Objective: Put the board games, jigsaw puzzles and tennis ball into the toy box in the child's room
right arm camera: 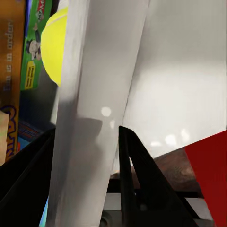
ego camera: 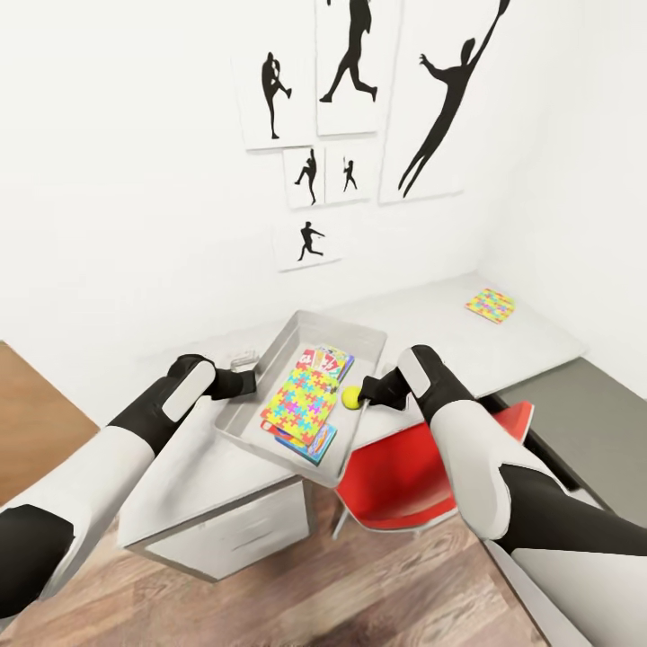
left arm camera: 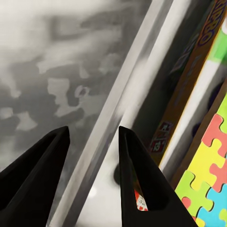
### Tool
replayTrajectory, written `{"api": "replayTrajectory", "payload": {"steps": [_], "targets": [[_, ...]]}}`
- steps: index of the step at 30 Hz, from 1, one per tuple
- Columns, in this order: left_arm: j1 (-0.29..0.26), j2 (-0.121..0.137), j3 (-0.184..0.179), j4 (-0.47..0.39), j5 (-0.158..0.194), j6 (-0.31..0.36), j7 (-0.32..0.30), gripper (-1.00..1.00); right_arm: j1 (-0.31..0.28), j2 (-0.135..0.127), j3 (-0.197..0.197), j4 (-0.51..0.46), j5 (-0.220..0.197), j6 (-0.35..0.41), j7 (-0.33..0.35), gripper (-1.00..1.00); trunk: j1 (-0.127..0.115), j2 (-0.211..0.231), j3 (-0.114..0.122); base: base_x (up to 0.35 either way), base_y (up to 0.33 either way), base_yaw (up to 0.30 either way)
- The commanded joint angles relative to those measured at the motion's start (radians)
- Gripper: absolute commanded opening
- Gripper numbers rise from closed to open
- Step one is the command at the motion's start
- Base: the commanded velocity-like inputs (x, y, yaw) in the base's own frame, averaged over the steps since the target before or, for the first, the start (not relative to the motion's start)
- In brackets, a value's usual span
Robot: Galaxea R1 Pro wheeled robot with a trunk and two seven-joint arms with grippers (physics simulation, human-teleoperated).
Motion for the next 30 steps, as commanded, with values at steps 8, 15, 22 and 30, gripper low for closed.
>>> {"api": "replayTrajectory", "payload": {"steps": [8,15,22,30], "targets": [[0.003,0.002,-0.008,0.001,0.007,0.005,0.009,-1.00,0.000,0.004,-0.014,0.001,0.010,0.005,-0.010,-1.00,0.002,-0.001,-0.002,-0.012,0.000,0.298],[0.004,0.002,-0.008,0.001,0.007,0.006,0.009,-1.00,0.000,0.004,-0.014,0.001,0.010,0.005,-0.010,-1.00,0.002,-0.001,-0.002,-0.002,0.000,0.300],[0.004,0.002,-0.008,0.001,0.007,0.006,0.009,-1.00,0.000,0.004,-0.014,0.001,0.010,0.005,-0.010,-1.00,0.002,-0.001,-0.002,0.000,0.000,0.300],[0.004,0.002,-0.008,0.001,0.007,0.006,0.009,-1.00,0.000,0.004,-0.014,0.001,0.010,0.005,-0.010,-1.00,0.002,-0.001,-0.002,0.000,0.000,0.300]]}}
